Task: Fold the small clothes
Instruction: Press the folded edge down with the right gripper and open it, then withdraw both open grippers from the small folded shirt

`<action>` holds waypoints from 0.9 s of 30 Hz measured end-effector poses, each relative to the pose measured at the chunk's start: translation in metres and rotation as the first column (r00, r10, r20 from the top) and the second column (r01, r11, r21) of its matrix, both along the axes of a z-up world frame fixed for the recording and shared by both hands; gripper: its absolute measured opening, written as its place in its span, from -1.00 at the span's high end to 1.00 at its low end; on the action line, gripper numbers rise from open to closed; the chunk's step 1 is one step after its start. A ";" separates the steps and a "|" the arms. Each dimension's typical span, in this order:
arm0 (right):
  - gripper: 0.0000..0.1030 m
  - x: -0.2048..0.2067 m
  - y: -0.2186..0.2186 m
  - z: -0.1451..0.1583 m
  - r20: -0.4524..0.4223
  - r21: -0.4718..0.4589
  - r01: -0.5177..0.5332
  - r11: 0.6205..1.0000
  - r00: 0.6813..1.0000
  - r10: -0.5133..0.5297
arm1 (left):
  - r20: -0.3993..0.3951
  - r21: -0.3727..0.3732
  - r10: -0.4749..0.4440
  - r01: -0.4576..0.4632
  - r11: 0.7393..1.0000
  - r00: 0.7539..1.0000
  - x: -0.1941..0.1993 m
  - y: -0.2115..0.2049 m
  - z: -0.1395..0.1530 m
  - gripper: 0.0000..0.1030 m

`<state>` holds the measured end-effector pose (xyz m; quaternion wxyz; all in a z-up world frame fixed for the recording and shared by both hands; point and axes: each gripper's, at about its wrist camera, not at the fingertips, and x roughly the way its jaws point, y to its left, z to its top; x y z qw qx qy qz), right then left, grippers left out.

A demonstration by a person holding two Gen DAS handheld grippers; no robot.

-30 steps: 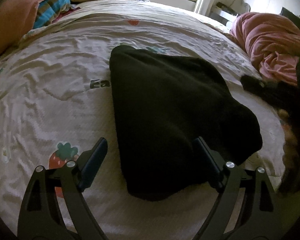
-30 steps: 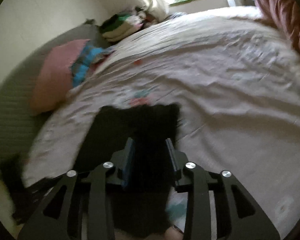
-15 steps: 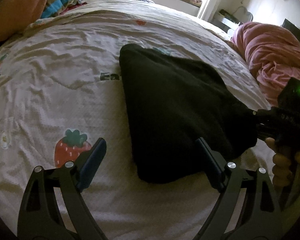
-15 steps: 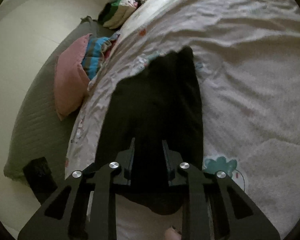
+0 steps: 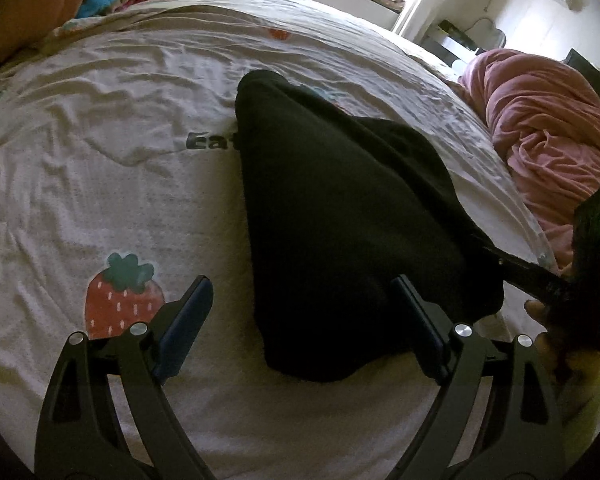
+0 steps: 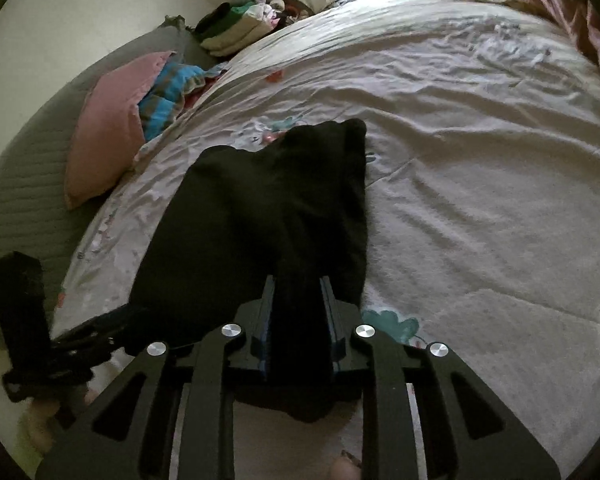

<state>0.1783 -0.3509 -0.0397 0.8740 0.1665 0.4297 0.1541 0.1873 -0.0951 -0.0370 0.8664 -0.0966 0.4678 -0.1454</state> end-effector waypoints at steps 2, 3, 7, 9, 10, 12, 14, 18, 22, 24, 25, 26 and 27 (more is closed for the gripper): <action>0.49 -0.003 0.005 0.003 0.025 -0.053 0.013 0.999 1.000 -0.012 | 0.006 0.005 -0.001 0.001 1.000 1.000 -0.001 0.000 0.001 -0.61; 0.46 -0.004 0.007 0.002 0.031 -0.064 0.014 0.998 0.999 -0.012 | 0.009 0.010 -0.001 0.001 1.000 1.000 -0.002 0.000 0.001 -0.61; 0.33 -0.007 0.011 0.002 0.045 -0.101 0.017 0.995 0.999 -0.012 | 0.009 0.011 0.003 -0.003 1.000 1.000 -0.003 0.001 0.001 -0.61; 0.30 -0.008 0.011 0.002 0.047 -0.101 0.020 0.995 0.999 -0.015 | 0.013 0.018 0.002 -0.002 1.000 1.000 -0.004 0.000 0.001 -0.61; 0.28 -0.008 0.011 0.002 0.047 -0.101 0.021 0.995 0.999 -0.017 | 0.016 0.025 0.000 -0.001 1.000 1.000 -0.004 0.000 0.002 -0.61; 0.21 -0.010 0.010 0.002 0.047 -0.103 0.028 0.994 0.999 -0.024 | 0.021 0.031 -0.001 0.000 1.000 1.000 -0.005 0.000 0.003 -0.61; 0.19 -0.013 0.011 0.003 0.050 -0.108 0.031 0.994 0.998 -0.026 | 0.023 0.035 -0.001 0.000 0.999 1.000 -0.007 0.000 0.004 -0.61; -0.09 -0.019 0.011 0.006 0.063 -0.137 0.049 0.989 0.997 -0.040 | 0.027 0.041 0.000 -0.001 0.999 1.000 -0.008 -0.001 0.005 -0.61; -0.11 -0.022 0.008 0.008 0.071 -0.141 0.059 0.988 0.996 -0.049 | 0.028 0.037 0.003 -0.004 0.999 1.000 -0.009 0.000 0.006 -0.61; -0.16 -0.025 0.007 0.010 0.081 -0.144 0.063 0.988 0.995 -0.052 | 0.034 0.038 0.003 -0.004 0.999 0.999 -0.010 0.001 0.009 -0.61; -0.19 -0.026 0.007 0.012 0.087 -0.149 0.067 0.987 0.995 -0.055 | 0.039 0.035 0.003 -0.004 0.999 0.999 -0.011 0.001 0.011 -0.61; -0.32 -0.028 0.007 0.013 0.095 -0.153 0.071 0.986 0.994 -0.057 | 0.043 0.033 0.004 -0.005 0.999 0.999 -0.011 0.002 0.012 -0.61; -0.42 -0.031 0.006 0.016 0.108 -0.158 0.076 0.985 0.992 -0.060 | 0.046 0.032 0.004 -0.006 0.999 0.999 -0.012 0.003 0.014 -0.61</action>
